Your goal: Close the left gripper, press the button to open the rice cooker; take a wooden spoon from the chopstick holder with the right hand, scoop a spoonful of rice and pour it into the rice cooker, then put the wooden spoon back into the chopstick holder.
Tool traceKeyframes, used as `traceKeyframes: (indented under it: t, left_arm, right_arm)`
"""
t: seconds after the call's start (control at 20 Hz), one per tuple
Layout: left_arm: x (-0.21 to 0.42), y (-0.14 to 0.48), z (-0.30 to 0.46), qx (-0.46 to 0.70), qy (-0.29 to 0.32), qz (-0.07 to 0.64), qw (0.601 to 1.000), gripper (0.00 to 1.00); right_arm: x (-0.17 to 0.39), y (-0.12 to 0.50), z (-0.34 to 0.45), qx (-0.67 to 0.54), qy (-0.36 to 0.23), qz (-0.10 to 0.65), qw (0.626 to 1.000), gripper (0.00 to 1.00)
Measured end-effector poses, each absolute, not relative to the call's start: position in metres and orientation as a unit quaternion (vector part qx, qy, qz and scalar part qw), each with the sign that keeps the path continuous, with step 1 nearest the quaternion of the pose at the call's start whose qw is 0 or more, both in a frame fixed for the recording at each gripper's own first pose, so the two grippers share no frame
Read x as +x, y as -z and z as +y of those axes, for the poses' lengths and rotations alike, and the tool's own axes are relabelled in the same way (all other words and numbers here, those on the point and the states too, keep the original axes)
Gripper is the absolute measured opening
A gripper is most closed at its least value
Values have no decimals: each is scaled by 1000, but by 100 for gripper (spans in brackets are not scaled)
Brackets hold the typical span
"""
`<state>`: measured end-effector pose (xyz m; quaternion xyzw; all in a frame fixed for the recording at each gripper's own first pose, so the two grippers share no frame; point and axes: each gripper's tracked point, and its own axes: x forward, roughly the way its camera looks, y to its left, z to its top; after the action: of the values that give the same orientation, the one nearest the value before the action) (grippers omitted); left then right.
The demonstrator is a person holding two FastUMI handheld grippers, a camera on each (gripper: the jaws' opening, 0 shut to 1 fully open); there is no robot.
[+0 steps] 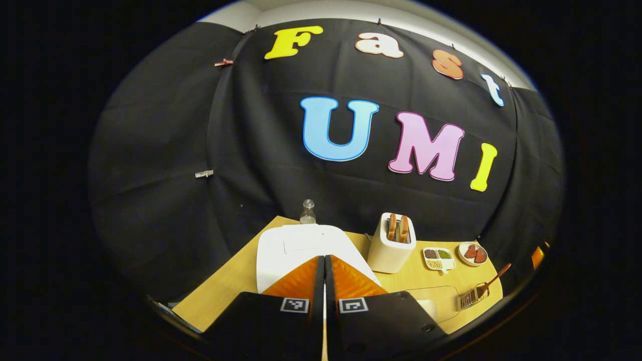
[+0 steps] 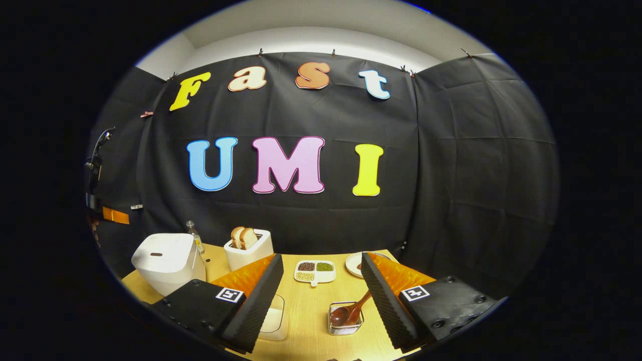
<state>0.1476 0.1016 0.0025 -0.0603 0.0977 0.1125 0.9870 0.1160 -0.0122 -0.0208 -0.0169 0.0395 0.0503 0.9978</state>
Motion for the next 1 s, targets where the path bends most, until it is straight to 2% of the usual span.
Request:
traceKeyframes:
  t: [0.1,0.15,0.2,0.35,0.4,0.45,0.6,0.65,0.7,1.0]
  left_arm:
    - [165,4,102,-76,-95,99,988,7]
    - [174,8,104,-74,-89,99,988,10]
    - [183,16,106,-74,-82,108,988,7]
    - [204,44,110,-90,-73,150,982,6]
    - [213,50,114,-93,-77,156,980,10]
    - [219,59,115,-97,-75,167,978,6]
    - [226,77,109,-97,-63,186,976,6]
    - [227,83,110,-94,-61,193,975,10]
    - [230,87,108,-93,-57,198,974,6]
    - [237,113,105,-99,-58,228,967,6]
  right_arm:
    - [117,25,-16,-16,-45,46,998,98]
    - [117,26,-18,-15,-42,49,998,98]
    - [116,27,-20,-15,-40,51,998,98]
    - [114,31,-25,-16,-34,57,998,98]
    - [113,32,-27,-17,-32,59,998,98]
    - [113,32,-29,-17,-30,61,998,98]
    - [111,36,-34,-18,-24,66,997,98]
    - [111,39,-36,-17,-22,69,997,98]
    - [111,40,-37,-14,-20,72,997,98]
    - [111,49,-41,-6,-17,83,996,98]
